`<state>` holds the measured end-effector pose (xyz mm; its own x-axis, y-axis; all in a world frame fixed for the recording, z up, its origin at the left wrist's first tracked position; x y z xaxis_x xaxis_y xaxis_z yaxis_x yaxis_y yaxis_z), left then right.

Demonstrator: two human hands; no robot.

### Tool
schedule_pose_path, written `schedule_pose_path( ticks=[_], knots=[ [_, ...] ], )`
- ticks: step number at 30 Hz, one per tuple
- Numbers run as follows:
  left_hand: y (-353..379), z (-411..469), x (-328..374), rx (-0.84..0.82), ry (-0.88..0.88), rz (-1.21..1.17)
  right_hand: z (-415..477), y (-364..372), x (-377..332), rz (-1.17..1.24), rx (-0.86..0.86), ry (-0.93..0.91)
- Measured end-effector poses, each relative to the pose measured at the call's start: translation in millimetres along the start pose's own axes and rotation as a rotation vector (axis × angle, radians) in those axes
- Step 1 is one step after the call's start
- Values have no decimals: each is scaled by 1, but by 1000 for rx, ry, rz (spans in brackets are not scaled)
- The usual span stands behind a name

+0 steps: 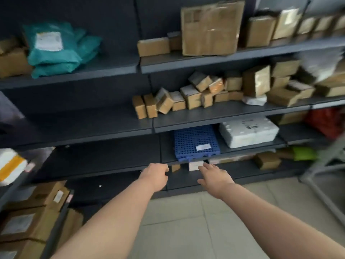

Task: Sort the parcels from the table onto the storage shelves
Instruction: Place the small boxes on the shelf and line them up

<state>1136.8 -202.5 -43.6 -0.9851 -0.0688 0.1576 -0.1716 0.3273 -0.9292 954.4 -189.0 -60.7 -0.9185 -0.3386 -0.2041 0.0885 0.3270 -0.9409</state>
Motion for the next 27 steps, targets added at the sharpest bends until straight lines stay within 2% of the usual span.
schedule_pose_path(
  ticks=[7,11,20,27],
  knots=[
    [43,1,252,-119,290,52,-130,-12,211,78,70,283],
    [44,-6,384,-101,426,26,-191,-20,305,115,119,420],
    [74,-10,577,-183,603,88,-305,-36,467,183,217,709],
    [85,23,713,-223,770,149,-338,-48,570,259,289,912]
  ],
)
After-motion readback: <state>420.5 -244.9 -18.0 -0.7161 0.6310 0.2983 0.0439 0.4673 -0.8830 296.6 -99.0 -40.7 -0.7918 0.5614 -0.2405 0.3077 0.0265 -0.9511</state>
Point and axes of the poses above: each hand's wrist, its own z-axis towards the middle knuckle, its own y-axis out of the palm, x = y × z, the point moved 10 cm from there along z, towards the middle knuckle, and after that the axes turned 9 degrees about -y, right-handed, at the moved point
